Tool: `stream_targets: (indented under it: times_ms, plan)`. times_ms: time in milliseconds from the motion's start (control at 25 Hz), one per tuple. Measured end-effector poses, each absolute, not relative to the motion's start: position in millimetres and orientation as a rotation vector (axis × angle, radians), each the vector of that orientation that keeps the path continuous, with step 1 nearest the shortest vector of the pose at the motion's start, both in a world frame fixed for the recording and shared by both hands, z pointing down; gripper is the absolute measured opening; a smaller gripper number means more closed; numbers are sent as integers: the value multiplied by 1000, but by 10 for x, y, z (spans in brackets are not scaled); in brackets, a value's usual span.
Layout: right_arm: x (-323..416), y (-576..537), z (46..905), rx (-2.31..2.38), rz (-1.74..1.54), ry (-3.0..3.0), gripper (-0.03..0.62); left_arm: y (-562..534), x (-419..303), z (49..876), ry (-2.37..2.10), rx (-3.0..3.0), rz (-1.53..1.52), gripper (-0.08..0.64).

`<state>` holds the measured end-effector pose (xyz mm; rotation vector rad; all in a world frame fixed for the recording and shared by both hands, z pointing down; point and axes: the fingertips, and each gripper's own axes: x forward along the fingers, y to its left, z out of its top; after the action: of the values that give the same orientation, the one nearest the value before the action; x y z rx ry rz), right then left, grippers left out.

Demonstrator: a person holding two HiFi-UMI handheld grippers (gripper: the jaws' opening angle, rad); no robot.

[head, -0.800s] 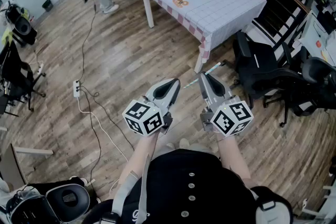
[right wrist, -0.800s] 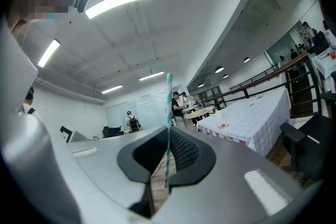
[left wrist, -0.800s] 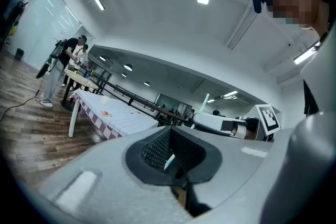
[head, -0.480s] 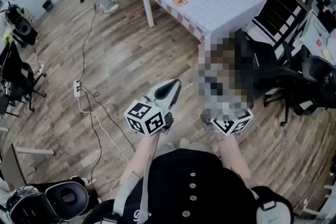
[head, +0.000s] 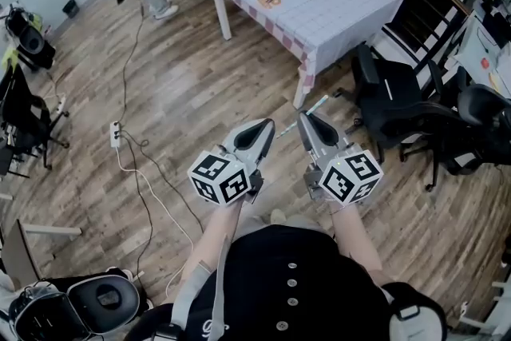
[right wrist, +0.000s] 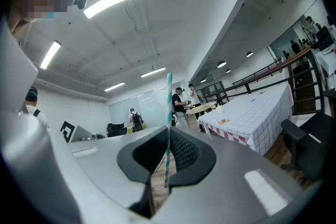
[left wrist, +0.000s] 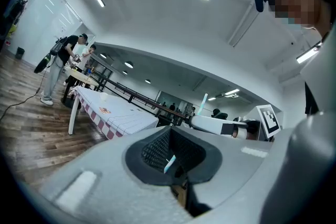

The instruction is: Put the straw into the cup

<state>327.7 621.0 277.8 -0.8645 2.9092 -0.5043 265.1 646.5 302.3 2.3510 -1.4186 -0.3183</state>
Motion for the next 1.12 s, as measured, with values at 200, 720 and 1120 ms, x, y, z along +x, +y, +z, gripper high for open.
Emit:
stream_targets:
  times_ms: [200, 720, 1120]
  plan:
    - [3353, 6108, 2738, -836, -466, 2914, 15, 6348, 2715, 2993, -1439, 2360, -307, 0]
    - [3365, 5891, 2869, -758, -491, 2974, 15, 6061, 2805, 3084, -1477, 2332, -319, 0]
    - [2826, 5144, 3076, -781, -554, 2973, 15, 5364, 2220, 3264, -1444, 2329, -286, 0]
